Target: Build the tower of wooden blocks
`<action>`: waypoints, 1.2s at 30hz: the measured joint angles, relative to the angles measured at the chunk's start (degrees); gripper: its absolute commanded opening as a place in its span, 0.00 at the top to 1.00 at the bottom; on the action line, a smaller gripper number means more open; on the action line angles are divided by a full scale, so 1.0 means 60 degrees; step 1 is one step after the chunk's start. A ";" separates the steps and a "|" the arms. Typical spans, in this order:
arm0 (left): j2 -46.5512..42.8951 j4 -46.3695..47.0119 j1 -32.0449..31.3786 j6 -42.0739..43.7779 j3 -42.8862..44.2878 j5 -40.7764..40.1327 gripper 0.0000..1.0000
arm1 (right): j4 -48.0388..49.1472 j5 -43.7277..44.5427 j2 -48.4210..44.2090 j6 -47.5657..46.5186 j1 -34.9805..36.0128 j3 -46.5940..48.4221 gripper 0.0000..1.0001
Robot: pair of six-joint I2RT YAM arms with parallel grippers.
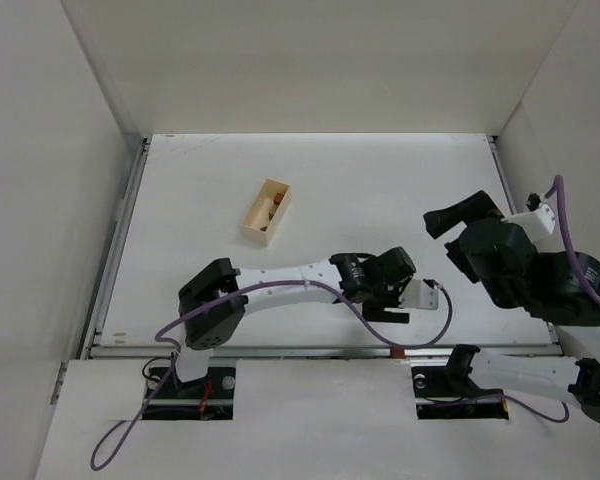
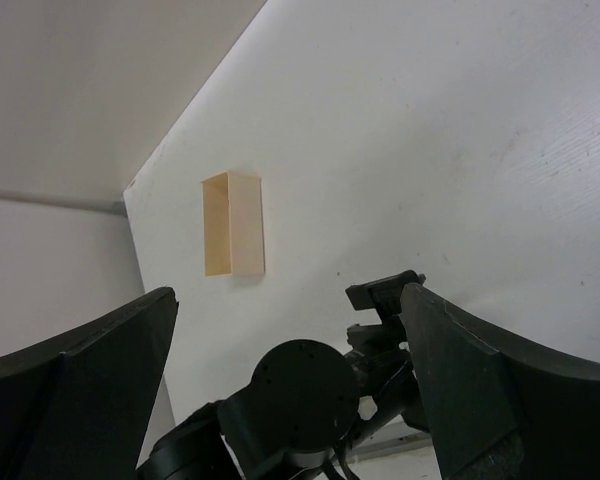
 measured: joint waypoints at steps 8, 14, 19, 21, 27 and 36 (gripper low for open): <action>0.0627 0.0517 -0.0488 -0.0860 0.0364 0.0339 0.18 | -0.0106 -0.0138 -0.0798 -0.0036 0.0000 -0.0357 0.01; 0.1115 0.0914 -0.0929 -0.1402 0.0801 0.0747 0.16 | -0.0113 -0.0284 -0.0754 -0.0248 0.0000 -0.0576 0.01; 0.1610 0.1016 -0.1137 -0.1581 0.1045 0.0984 0.16 | -0.0113 -0.0463 -0.0645 -0.0386 0.0000 -0.0612 0.01; 0.1865 0.1089 -0.1180 -0.1690 0.1129 0.1031 0.16 | -0.0113 -0.0503 -0.0670 -0.0415 0.0000 -0.0612 0.01; 0.2222 0.1326 -0.1188 -0.2058 0.1144 0.1089 0.16 | -0.0117 -0.0510 -0.0954 -0.0426 0.0000 -0.0750 0.01; 0.2535 0.1654 -0.1173 -0.2320 0.1293 0.1078 0.13 | -0.0120 -0.0608 -0.0911 -0.0426 0.0000 -0.0943 0.01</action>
